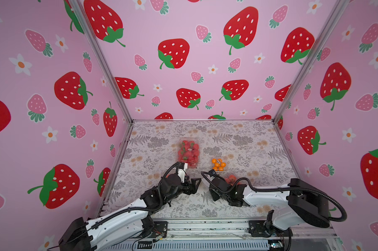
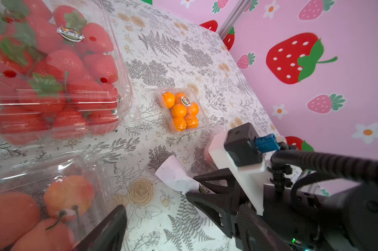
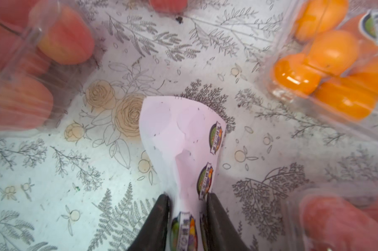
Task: Label fruit boxes
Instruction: Pick up the label sticker from the center of the board.
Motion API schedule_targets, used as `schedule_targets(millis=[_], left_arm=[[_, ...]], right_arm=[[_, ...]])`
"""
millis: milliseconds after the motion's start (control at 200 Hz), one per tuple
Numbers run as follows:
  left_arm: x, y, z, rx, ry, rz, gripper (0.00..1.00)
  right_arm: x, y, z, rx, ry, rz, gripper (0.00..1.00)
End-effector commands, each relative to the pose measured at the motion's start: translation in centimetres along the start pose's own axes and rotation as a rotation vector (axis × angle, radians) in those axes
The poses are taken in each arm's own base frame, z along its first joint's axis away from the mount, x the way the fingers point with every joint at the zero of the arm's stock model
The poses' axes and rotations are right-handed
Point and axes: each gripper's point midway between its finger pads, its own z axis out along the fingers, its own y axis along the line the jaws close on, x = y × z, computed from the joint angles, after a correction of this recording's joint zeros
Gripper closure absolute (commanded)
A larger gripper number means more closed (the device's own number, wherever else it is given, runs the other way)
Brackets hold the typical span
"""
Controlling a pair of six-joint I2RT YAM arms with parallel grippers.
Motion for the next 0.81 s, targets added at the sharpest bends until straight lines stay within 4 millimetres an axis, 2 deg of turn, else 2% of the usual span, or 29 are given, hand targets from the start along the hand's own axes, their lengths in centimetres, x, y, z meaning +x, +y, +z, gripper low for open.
schedule_targets(millis=[0, 90, 215, 325, 445, 685, 745, 800], left_arm=[[-0.6, -0.8, 0.4, 0.083, -0.007, -0.06, 0.19], [-0.1, -1.8, 1.3, 0.131, 0.026, -0.072, 0.2], [-0.6, -3.0, 2.6, 0.171, 0.03, -0.074, 0.2], [-1.3, -4.7, 3.6, 0.237, 0.035, -0.066, 0.17], [-1.9, -5.2, 4.3, 0.244, 0.021, -0.061, 0.16], [-2.2, -5.3, 4.8, 0.263, -0.006, -0.088, 0.3], [-2.3, -5.3, 4.8, 0.266, -0.015, -0.093, 0.4], [-2.4, -5.2, 4.7, 0.261, -0.018, -0.094, 0.44]], right_arm=[[-1.7, 0.5, -1.3, -0.04, -0.065, -0.03, 0.68], [-3.5, 0.7, -2.7, -0.06, -0.132, -0.047, 0.68], [-5.7, 0.9, -4.9, -0.09, -0.227, -0.064, 0.67], [-6.8, 1.2, -6.0, -0.109, -0.265, -0.08, 0.66], [-7.2, 1.4, -6.1, -0.113, -0.269, -0.084, 0.66], [-7.2, 1.8, -6.1, -0.134, -0.269, -0.081, 0.67], [-7.2, 2.0, -6.2, -0.148, -0.274, -0.079, 0.67], [-7.2, 2.1, -6.2, -0.153, -0.276, -0.077, 0.67]])
